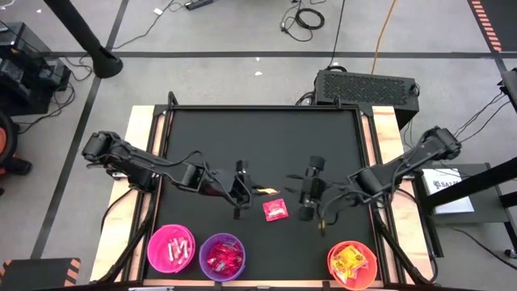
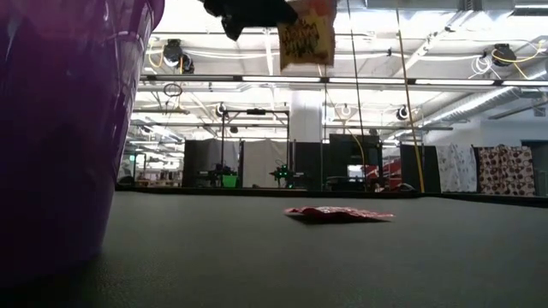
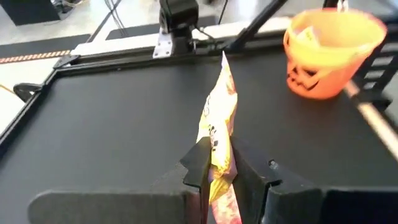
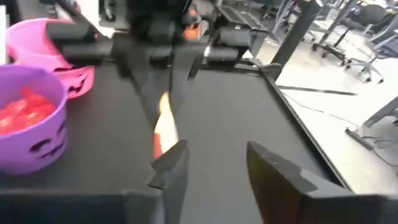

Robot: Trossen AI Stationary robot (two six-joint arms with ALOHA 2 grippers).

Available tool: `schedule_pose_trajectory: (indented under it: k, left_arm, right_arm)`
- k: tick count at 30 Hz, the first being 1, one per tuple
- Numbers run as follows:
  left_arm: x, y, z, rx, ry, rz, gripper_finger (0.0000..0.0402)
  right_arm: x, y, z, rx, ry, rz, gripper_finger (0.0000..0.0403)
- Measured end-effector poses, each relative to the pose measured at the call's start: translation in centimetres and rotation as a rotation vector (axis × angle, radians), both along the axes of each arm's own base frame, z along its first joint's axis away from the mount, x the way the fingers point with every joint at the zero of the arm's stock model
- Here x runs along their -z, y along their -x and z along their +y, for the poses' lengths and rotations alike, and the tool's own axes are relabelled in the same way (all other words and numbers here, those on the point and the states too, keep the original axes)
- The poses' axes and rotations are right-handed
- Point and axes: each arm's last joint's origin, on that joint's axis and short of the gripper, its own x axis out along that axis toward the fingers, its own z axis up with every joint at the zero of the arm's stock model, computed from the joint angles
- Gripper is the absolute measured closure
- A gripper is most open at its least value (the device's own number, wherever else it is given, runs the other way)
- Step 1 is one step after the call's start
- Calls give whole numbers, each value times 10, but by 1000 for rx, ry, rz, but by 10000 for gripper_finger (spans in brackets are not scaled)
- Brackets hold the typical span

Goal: Sort candy by brand, put in halloween buckets
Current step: Put the yellow candy into the orange bucket

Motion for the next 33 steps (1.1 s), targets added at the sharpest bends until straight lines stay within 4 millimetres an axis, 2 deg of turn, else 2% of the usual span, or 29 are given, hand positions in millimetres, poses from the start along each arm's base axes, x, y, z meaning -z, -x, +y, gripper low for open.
schedule_pose_trajectory:
  k: [3, 7, 13, 16, 20, 29, 33]
  left_arm:
    - [-12, 6, 1, -22, 66, -39, 344]
    - [-36, 18, 6, -47, 139, -138, 344]
    - [-81, 42, 19, -93, 131, -363, 344]
    - [-94, 53, 22, -84, 100, -419, 344]
    - [-101, 61, 23, -56, 104, -446, 344]
    - [-87, 60, 20, -31, 104, -427, 344]
    - [-87, 59, 19, 11, -37, -425, 344]
  right_arm:
    - [-4, 12, 2, -18, -8, 17, 220]
    - [-4, 22, 0, -26, 13, 60, 198]
    - [17, 24, 0, -24, 17, 113, 197]
    - [27, 26, -1, -23, 28, 136, 199]
    - [29, 26, -1, -12, 15, 139, 199]
    - [29, 26, -1, -12, 18, 141, 200]
    - [29, 27, -1, -15, 26, 146, 200]
